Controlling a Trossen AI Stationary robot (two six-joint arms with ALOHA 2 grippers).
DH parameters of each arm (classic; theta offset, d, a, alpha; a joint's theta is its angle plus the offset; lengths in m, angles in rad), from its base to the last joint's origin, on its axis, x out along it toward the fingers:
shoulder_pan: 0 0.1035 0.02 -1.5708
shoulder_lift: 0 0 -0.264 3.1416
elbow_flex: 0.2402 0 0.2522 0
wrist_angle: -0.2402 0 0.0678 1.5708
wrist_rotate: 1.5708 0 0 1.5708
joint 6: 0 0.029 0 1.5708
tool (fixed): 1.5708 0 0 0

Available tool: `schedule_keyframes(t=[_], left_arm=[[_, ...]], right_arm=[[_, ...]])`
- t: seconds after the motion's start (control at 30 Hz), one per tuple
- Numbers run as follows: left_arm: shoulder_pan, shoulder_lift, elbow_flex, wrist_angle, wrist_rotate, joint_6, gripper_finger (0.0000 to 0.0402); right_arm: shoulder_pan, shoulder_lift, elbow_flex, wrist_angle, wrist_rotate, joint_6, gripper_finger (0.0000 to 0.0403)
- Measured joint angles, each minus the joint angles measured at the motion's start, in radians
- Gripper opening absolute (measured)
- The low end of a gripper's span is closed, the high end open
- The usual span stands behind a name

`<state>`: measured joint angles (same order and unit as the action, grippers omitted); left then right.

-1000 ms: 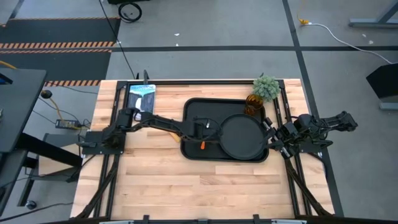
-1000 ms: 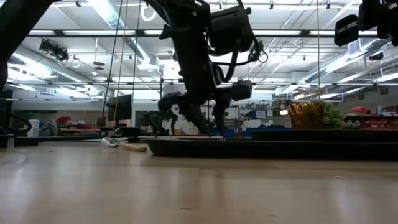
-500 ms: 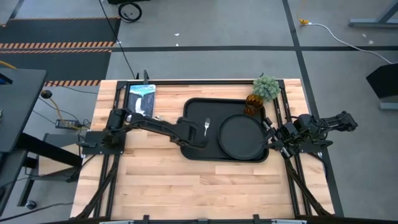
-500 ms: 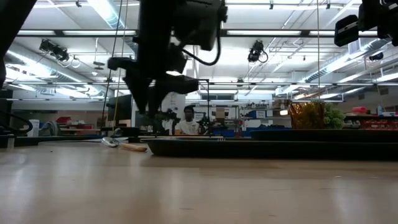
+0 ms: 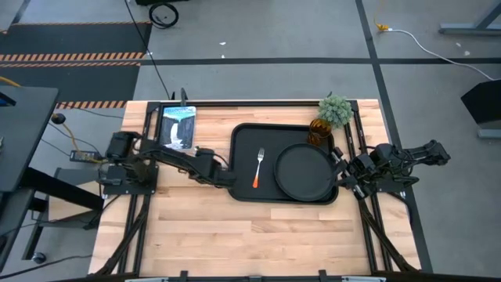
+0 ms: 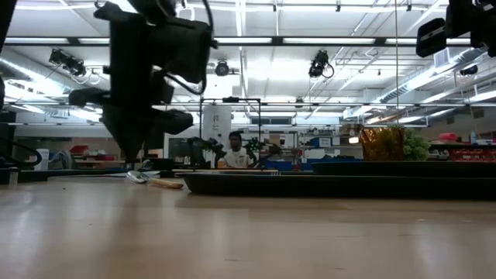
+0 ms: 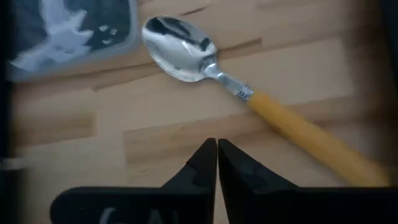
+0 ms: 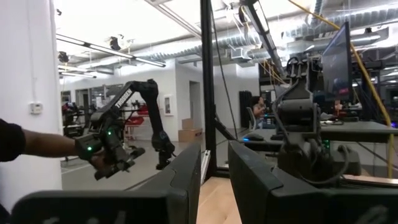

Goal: Pick and place plate/cup/fork/spoon on tray
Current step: Put the yellow spoon to the left of the orange fork on the black table tray

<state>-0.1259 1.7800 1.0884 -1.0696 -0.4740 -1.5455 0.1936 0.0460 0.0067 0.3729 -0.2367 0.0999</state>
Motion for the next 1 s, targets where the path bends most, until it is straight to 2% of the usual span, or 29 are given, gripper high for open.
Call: schedule_keyframes(t=[0.17, 0.47, 0.6, 0.77, 1.0], left_arm=[[0.012, -0.030, -0.077, 0.141, -0.003, -0.065, 0.0037], [0.050, -0.019, -0.083, 0.234, -0.027, -0.100, 0.0134], [0.069, -0.009, -0.083, 0.264, -0.011, -0.080, 0.0160], [0.098, 0.023, -0.082, 0.302, 0.010, -0.054, 0.0162], [0.122, 0.062, -0.079, 0.290, 0.036, 0.034, 0.0144]], right_arm=[[0.000, 0.000, 0.000, -0.001, 0.008, -0.004, 0.0088], [0.000, 0.000, 0.000, -0.010, 0.001, 0.003, 0.0088], [0.000, 0.000, 0.000, -0.016, -0.004, 0.004, 0.0088], [0.000, 0.000, 0.000, -0.013, -0.019, 0.002, 0.0088], [0.000, 0.002, 0.000, -0.024, -0.027, 0.005, 0.0088]])
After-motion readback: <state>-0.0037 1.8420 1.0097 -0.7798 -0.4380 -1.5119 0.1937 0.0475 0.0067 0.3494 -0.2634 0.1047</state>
